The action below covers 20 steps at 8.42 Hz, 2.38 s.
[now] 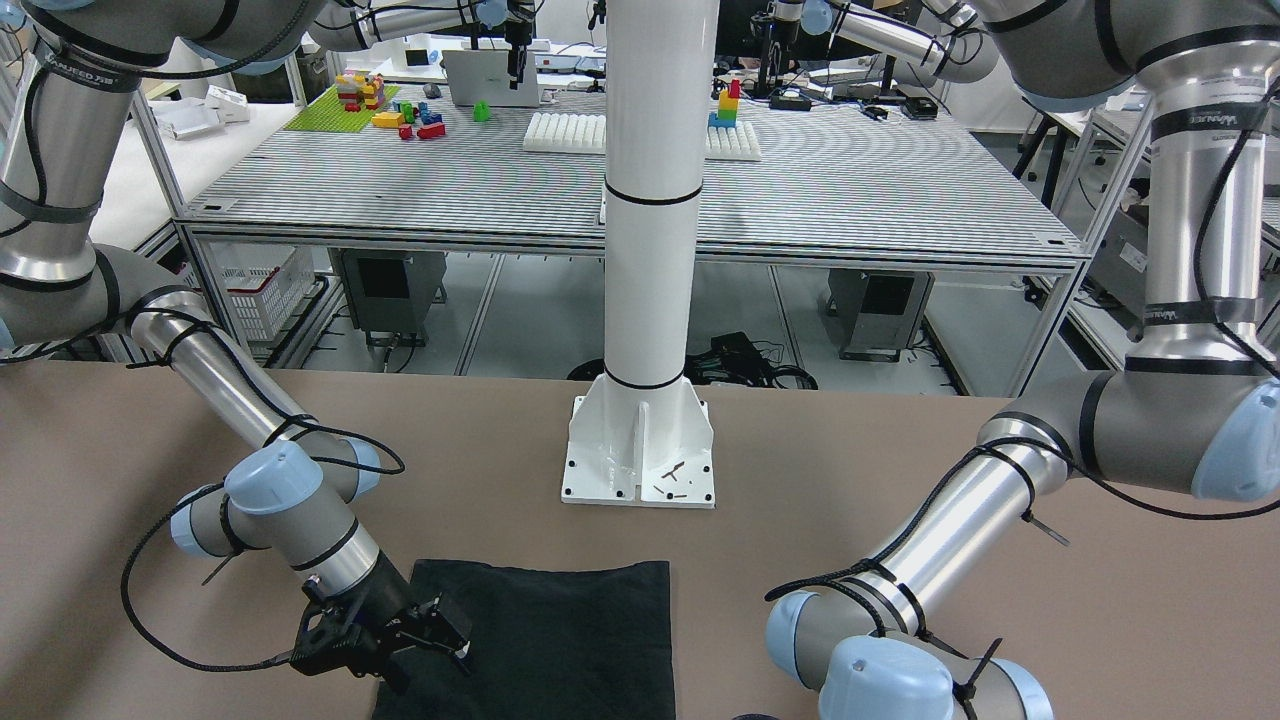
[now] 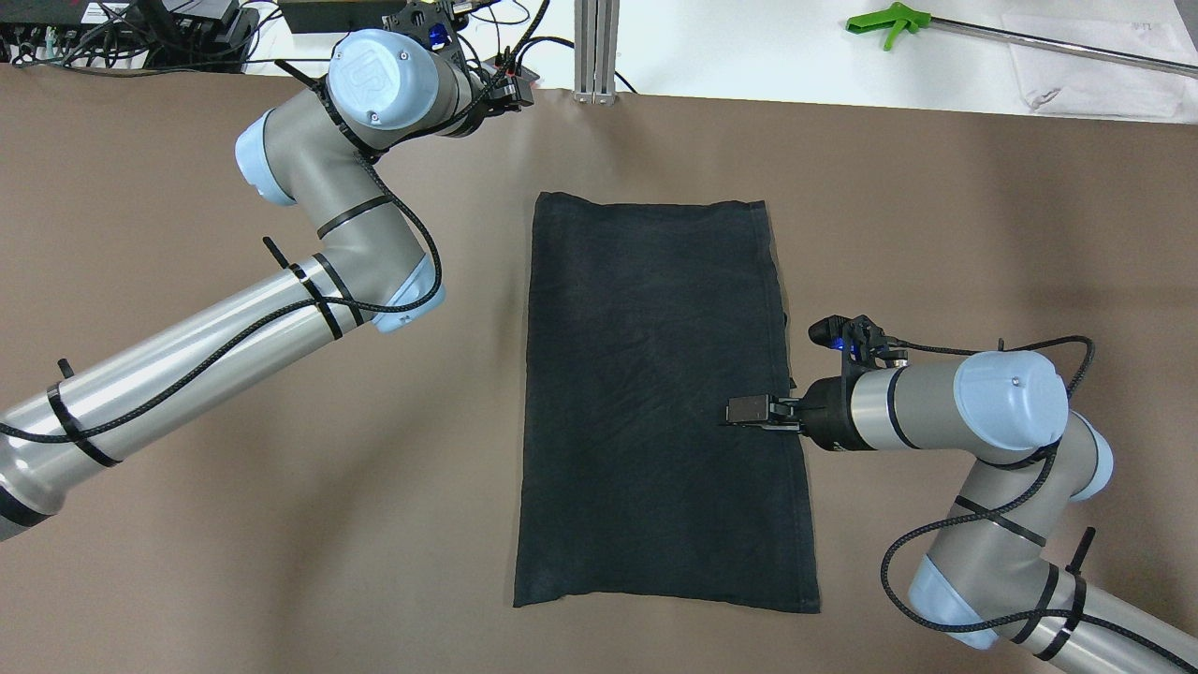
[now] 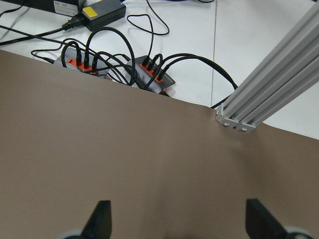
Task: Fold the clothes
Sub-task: 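Move the right gripper to the shirt's nearest corner and grasp it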
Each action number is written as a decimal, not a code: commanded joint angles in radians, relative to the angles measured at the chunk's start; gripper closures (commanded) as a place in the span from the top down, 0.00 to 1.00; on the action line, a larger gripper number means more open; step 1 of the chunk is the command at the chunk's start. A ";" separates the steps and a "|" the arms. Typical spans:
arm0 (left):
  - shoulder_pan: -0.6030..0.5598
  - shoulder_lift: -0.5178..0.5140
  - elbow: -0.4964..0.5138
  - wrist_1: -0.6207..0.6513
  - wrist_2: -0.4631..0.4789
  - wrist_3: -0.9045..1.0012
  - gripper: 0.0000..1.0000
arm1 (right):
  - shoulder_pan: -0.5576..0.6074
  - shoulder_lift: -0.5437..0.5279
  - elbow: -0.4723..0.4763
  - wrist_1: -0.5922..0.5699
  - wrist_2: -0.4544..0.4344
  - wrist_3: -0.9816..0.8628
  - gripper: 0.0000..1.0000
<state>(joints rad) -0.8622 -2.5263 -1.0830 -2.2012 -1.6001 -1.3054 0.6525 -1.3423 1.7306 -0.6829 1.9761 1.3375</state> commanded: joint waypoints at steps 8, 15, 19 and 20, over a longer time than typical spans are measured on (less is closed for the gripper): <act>0.022 -0.014 -0.003 -0.008 -0.001 -0.006 0.95 | -0.195 -0.212 0.078 0.186 -0.101 0.390 0.94; 0.031 -0.005 -0.002 -0.012 0.040 0.000 0.95 | -0.321 -0.189 0.043 0.094 -0.242 0.379 0.94; 0.031 -0.005 0.000 -0.011 0.042 0.002 0.95 | -0.323 -0.043 0.035 -0.078 -0.267 0.394 0.18; 0.031 -0.005 0.000 -0.011 0.042 0.002 0.95 | -0.320 -0.041 0.035 -0.076 -0.267 0.394 0.00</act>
<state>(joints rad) -0.8314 -2.5311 -1.0838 -2.2127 -1.5587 -1.3047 0.3308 -1.4147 1.7674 -0.7296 1.7109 1.7272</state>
